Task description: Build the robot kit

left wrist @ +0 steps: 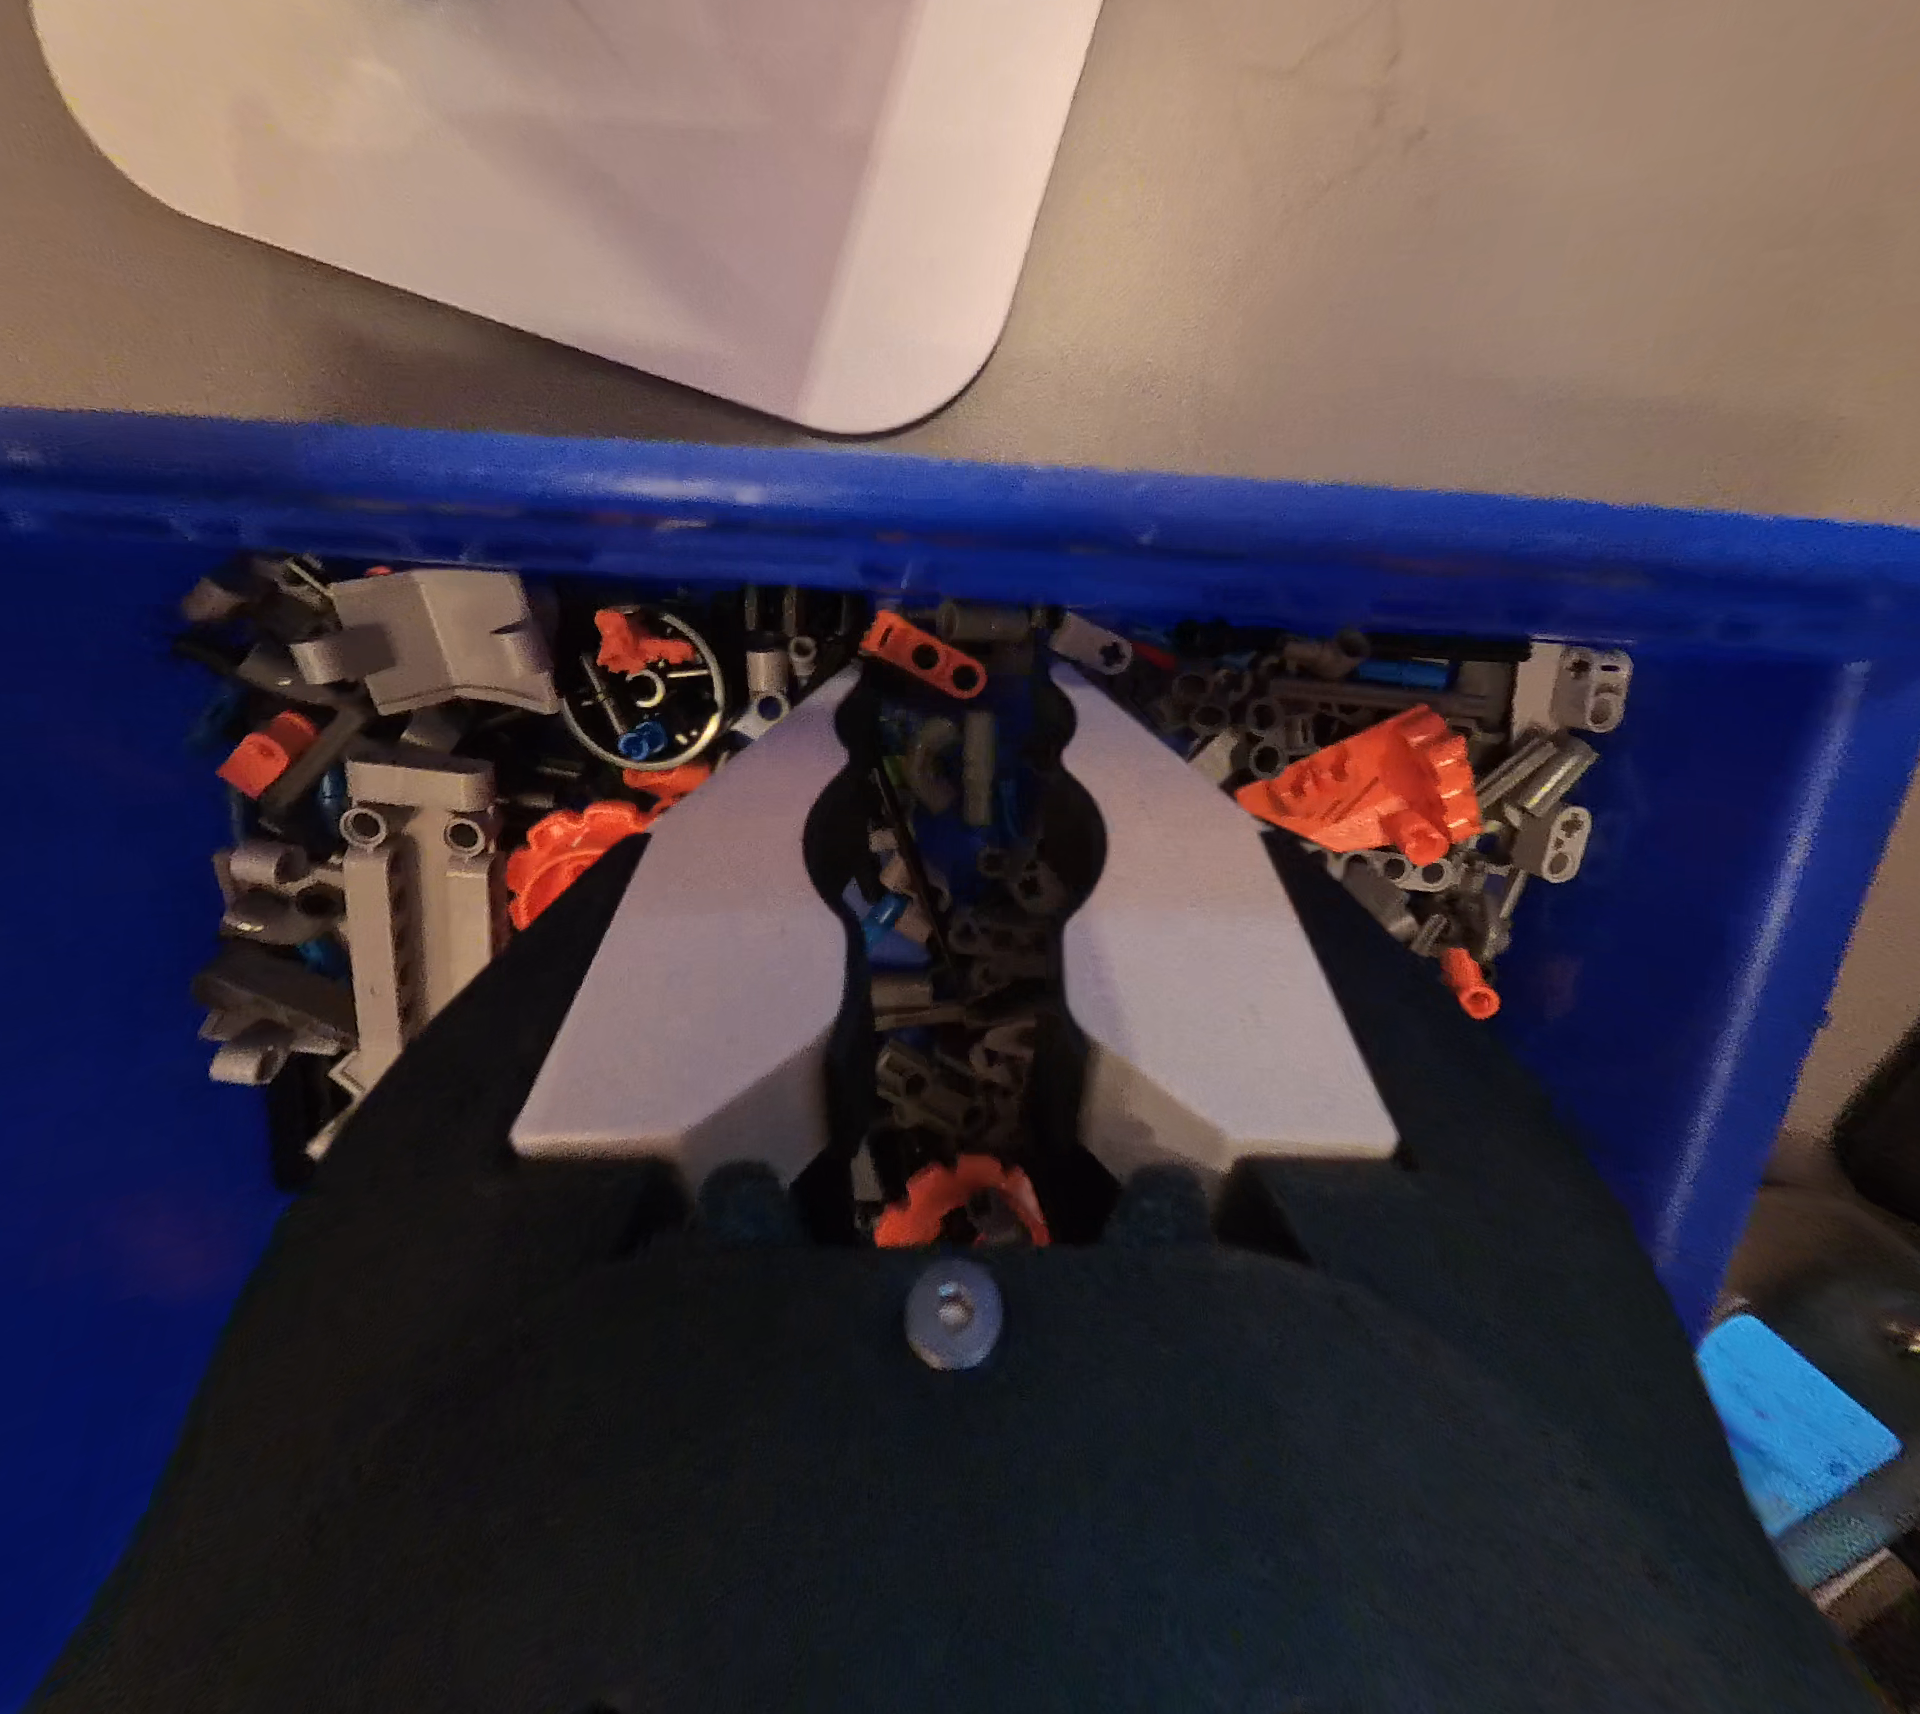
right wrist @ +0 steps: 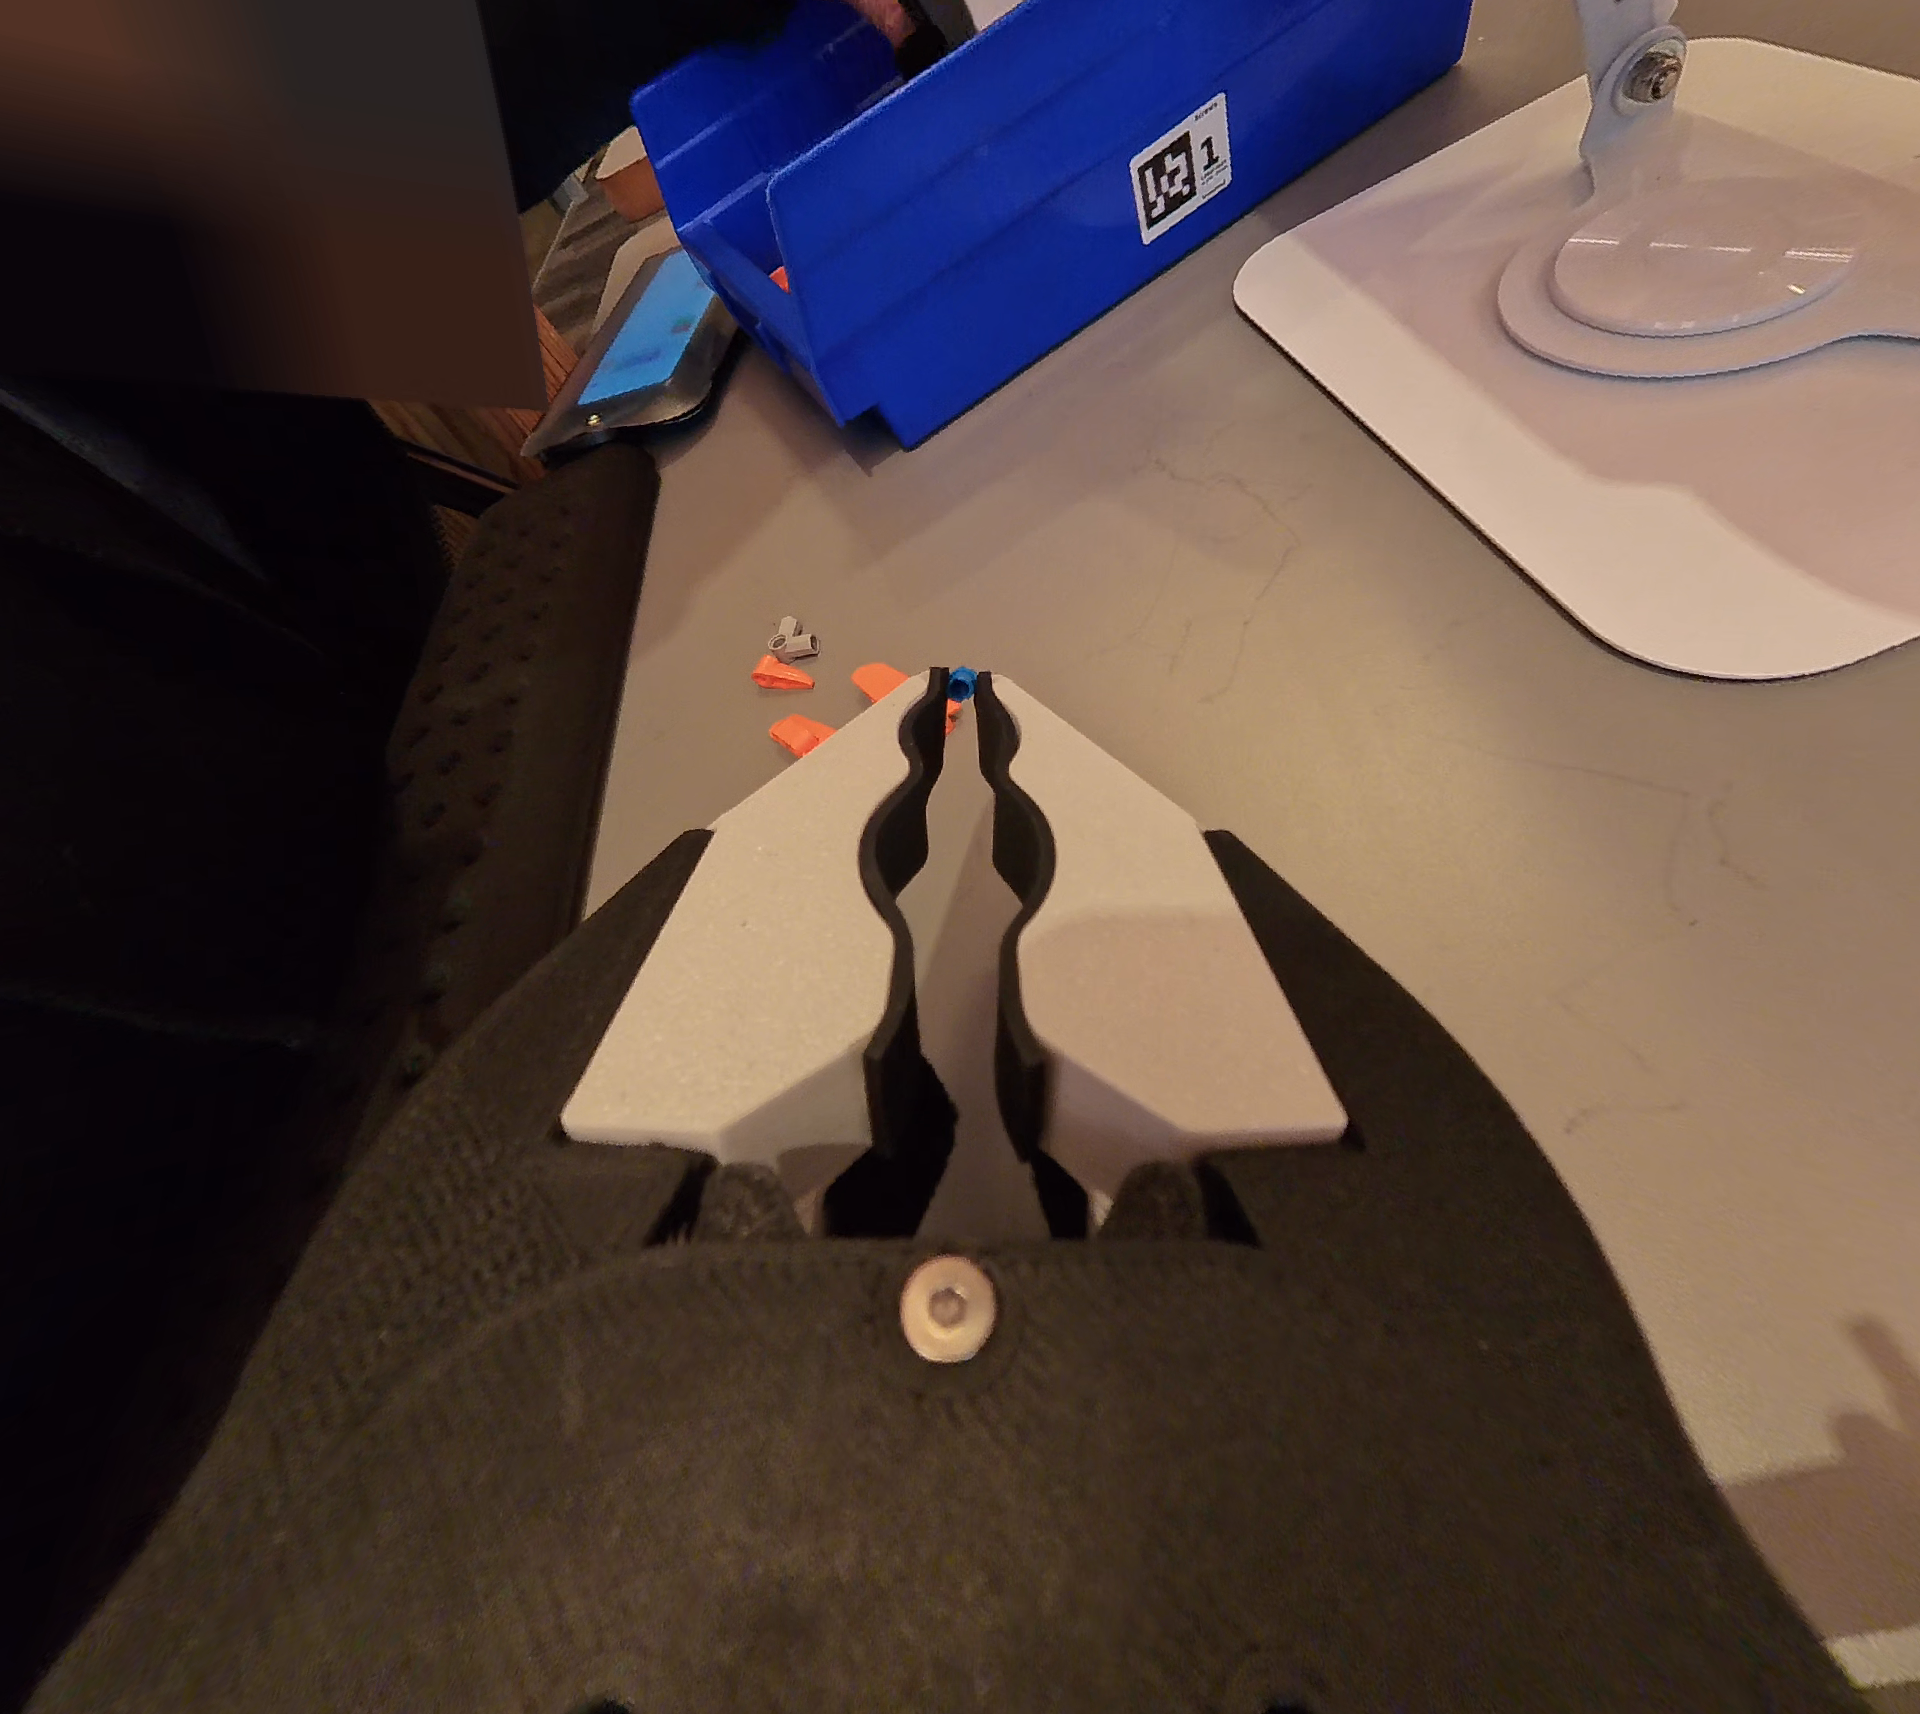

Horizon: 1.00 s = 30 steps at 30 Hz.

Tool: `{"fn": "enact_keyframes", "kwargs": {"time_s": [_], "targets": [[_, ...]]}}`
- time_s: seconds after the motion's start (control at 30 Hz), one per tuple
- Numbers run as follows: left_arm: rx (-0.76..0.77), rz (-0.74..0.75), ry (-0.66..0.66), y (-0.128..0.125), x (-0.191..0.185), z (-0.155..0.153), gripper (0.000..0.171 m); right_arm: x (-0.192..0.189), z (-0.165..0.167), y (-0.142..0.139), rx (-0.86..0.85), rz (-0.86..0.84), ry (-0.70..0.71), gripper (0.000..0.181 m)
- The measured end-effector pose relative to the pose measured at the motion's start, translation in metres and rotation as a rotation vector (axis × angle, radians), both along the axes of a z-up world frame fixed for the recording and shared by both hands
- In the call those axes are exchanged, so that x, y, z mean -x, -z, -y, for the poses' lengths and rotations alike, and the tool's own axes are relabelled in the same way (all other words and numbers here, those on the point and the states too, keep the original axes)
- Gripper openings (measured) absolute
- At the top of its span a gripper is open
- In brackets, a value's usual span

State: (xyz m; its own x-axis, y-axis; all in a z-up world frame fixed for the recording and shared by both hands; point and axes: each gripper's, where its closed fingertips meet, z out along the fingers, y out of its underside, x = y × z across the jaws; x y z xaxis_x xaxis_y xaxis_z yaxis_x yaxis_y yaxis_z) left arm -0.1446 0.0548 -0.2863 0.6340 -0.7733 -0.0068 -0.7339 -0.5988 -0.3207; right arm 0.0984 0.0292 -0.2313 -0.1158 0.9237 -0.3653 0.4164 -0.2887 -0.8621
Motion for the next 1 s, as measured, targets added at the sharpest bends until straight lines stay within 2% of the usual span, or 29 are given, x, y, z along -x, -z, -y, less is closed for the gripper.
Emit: {"fn": "enact_keyframes", "kwargs": {"time_s": [0.07,0.13,0.23,0.37,0.53,0.73,1.0], "targets": [[0.027,0.001,-0.012,0.0,0.003,0.002,0.013,0.0,0.0,0.0,-0.001,0.0,0.0,0.003],[0.048,0.007,-0.016,0.002,0.006,0.007,0.007,0.0,0.0,0.0,0.0,0.0,0.0,0.003],[0.088,-0.021,0.0,0.008,0.013,0.021,0.007,0.0,0.0,0.0,0.0,0.002,0.0,0.003],[0.114,-0.014,-0.004,0.0,0.02,0.032,0.007,0.0,0.0,0.001,-0.001,0.004,-0.001,0.003],[0.105,0.011,-0.055,-0.012,0.034,0.036,0.022,0.0,0.0,0.001,-0.001,0.003,0.0,0.003],[-0.001,0.021,-0.121,-0.028,0.05,0.018,0.024,0.0,-0.001,0.001,-0.002,0.004,0.002,0.003],[-0.048,-0.059,-0.156,-0.022,0.07,-0.001,0.039,0.0,-0.001,0.001,-0.003,0.003,0.003,0.003]]}}
